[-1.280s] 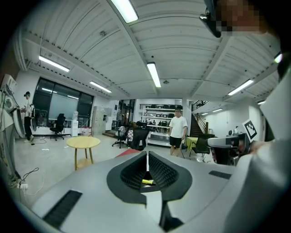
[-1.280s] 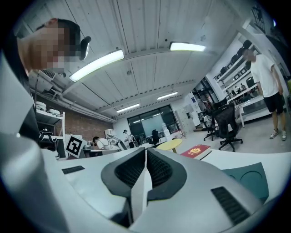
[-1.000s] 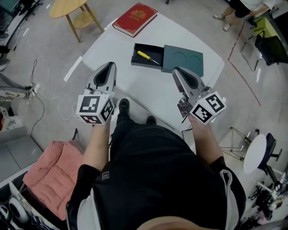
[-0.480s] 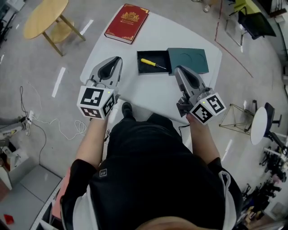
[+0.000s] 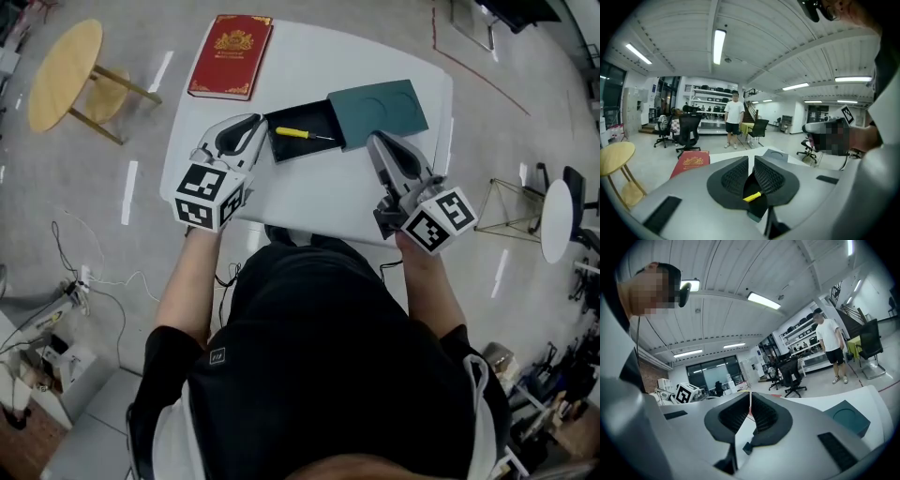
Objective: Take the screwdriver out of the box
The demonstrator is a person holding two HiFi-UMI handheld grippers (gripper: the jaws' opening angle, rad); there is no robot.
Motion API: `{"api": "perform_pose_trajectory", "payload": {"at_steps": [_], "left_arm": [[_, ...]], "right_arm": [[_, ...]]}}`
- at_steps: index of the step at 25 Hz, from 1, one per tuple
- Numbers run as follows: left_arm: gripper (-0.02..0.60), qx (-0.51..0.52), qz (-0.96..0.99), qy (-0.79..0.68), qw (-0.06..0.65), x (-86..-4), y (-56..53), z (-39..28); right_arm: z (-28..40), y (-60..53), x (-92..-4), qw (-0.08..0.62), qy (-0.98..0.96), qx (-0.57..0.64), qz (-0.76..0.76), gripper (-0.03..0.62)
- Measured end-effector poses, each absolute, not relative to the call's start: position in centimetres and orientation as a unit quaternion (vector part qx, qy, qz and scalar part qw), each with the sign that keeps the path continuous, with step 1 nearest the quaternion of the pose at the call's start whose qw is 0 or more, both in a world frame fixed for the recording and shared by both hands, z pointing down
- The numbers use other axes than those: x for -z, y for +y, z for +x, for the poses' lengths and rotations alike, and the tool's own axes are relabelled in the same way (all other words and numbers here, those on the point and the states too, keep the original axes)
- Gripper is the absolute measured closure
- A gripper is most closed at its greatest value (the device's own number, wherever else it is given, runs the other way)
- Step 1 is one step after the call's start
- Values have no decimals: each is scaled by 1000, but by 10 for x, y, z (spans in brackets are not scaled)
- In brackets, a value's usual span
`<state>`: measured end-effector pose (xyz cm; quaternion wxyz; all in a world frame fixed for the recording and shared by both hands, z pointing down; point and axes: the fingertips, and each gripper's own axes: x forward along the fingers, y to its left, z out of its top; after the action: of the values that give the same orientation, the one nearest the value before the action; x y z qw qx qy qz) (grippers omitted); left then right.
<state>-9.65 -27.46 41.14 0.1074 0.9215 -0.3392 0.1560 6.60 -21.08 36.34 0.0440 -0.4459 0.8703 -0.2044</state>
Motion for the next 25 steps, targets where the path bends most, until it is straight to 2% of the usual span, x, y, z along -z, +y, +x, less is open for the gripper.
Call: {"api": "perform_pose_trajectory", "payload": {"at_steps": [2,13,25], "left_arm": [[504,-183,925,-317,100,-422,-281,-79],[396,-350,917,-179,65,-511,-292,-25],[394,-501,865,-29,-7,-599,-285,-5]], "right_arm": [[78,-214,-367,50,866,208,-452,563],[110,-225,-405,52,846,248,-469,563],[116,-226,-424,34,845,269,-462,563]]}}
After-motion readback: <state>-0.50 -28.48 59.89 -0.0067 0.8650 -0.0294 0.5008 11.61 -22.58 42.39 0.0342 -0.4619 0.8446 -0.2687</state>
